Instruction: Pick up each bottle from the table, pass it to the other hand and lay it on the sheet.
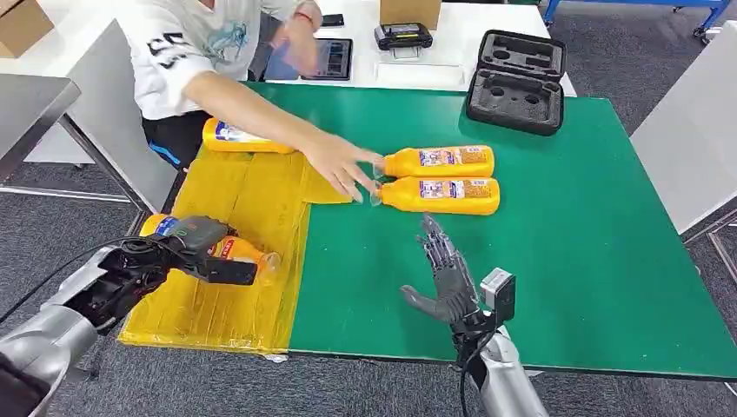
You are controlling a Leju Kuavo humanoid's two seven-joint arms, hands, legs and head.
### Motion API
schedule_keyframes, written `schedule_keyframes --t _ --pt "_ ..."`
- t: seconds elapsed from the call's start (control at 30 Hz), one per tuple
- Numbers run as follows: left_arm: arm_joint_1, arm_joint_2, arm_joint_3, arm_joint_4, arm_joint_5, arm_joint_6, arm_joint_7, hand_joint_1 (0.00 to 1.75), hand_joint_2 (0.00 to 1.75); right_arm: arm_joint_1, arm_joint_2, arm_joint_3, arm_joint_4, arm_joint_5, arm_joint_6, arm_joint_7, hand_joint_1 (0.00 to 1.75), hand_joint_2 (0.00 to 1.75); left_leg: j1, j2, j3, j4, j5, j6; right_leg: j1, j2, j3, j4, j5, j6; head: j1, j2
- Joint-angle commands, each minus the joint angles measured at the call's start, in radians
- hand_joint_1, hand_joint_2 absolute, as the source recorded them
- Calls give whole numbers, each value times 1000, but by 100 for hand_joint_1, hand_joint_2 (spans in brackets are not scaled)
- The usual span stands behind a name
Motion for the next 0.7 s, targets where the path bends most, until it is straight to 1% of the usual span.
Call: schedule_keyframes --t 0.03,0.07,0.1,0.13,0.17,0.2,0.23,0.27,0.3,0.47,0.5,0.57,0.7 --pt "1 -52 -14 92 -15 12 15 175 175 -39 6 -18 69 17 -14 1 0 175 0 0 6 -1 -2 -1 0 0 6 -1 -2 -1 0 0" --pt "2 -58 -11 104 -27 20 18 175 175 -44 6 -18 78 21 -13 -3 0 175 0 0 4 -1 -1 -1 0 1 4 -1 -1 -1 0 0" --pt "2 -61 -11 108 -33 20 17 175 175 -46 7 -19 82 21 -11 -3 0 175 0 1 7 -2 -2 -1 0 1 7 -2 -2 -1 0 0" --pt "2 -60 -13 113 -38 9 10 175 175 -50 7 -17 90 27 -13 -3 0 175 0 0 5 -2 -1 -1 0 0 5 -1 -1 -1 0 0" --pt "1 -58 -14 115 -42 5 6 147 175 -53 9 -17 95 27 -11 -3 0 175 0 1 7 -2 -2 -1 0 1 7 -2 -1 -1 0 0" --pt "0 -57 -12 118 -43 1 2 105 175 -54 10 -16 99 31 -16 -3 0 175 0 1 5 -2 -1 -1 0 1 5 -1 -1 -1 0 0" --pt "2 -56 -11 120 -43 1 -1 56 175 -54 11 -15 100 33 -17 -3 0 175 0 0 7 -1 -2 -1 0 0 7 -1 -1 -1 0 0" --pt "4 -57 -9 121 -43 0 -4 21 175 -53 11 -15 101 34 -17 -3 0 175 0 1 9 -2 -2 -1 0 1 9 -2 -2 -2 0 0" --pt "7 -58 -8 122 -43 1 -4 0 175 -53 11 -14 101 35 -18 -3 0 175 0 1 8 -2 -2 -1 0 1 8 -1 -1 -1 0 0" --pt "15 -64 -3 129 -48 3 -1 0 175 -50 12 -16 99 36 -22 -3 0 175 0 0 8 -1 -1 -1 0 0 8 -1 -1 -1 -1 0" --pt "15 -64 -3 129 -48 3 -1 0 175 -50 12 -16 99 36 -22 -3 0 175 0 1 11 -2 -2 -1 0 1 11 -2 -1 -2 0 0" --pt "15 -64 -3 129 -48 3 -1 0 175 -50 12 -16 99 36 -22 -3 0 175 0 1 11 -2 -2 -1 0 1 11 -2 -1 -2 0 0" --pt "2 -66 -9 139 -51 -21 -10 0 175 -50 11 -17 100 40 -30 -3 0 175 0 0 8 -1 0 -1 -1 0 9 -1 0 -1 0 0"
